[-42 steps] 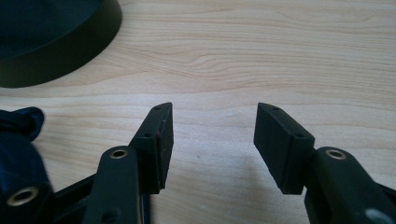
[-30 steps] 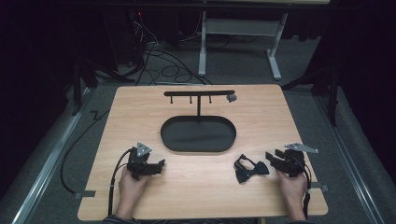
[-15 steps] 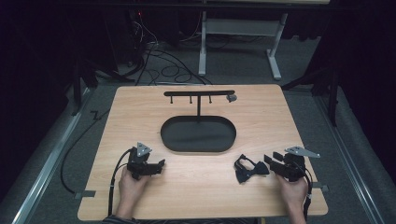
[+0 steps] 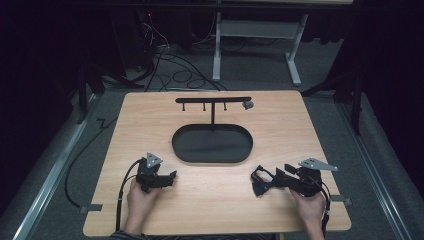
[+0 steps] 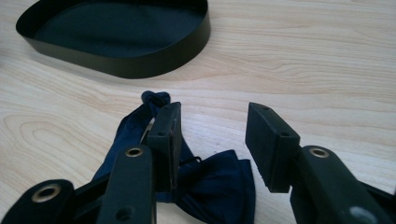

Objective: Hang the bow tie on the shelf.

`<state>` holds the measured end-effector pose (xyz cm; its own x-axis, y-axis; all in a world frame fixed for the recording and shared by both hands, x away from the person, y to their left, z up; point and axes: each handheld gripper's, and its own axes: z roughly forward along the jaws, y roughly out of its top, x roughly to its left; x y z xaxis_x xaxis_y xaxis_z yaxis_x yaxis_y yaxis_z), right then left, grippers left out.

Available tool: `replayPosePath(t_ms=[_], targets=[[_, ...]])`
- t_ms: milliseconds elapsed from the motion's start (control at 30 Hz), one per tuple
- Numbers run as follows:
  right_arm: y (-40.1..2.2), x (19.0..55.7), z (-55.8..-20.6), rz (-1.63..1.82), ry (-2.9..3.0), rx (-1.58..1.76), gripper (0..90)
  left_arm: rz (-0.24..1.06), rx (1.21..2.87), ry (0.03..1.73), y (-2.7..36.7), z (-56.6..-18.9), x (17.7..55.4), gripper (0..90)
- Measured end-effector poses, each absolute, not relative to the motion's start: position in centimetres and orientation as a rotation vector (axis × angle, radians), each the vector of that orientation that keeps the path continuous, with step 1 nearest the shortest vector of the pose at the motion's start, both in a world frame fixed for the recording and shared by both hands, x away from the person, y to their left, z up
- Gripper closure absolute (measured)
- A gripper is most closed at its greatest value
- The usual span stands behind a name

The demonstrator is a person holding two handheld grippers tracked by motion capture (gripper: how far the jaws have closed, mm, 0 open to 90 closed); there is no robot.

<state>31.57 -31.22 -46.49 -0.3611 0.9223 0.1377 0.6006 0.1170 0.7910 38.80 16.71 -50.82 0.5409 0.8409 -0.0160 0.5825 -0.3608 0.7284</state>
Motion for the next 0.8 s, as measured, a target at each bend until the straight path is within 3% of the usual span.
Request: replayPosePath(t_ms=[800], targets=[[-28.4, 32.8, -47.5, 1.122, 2.133, 1.431, 62.7, 0.476, 2.081, 1.146, 16.7, -50.8, 38.8, 15.7]])
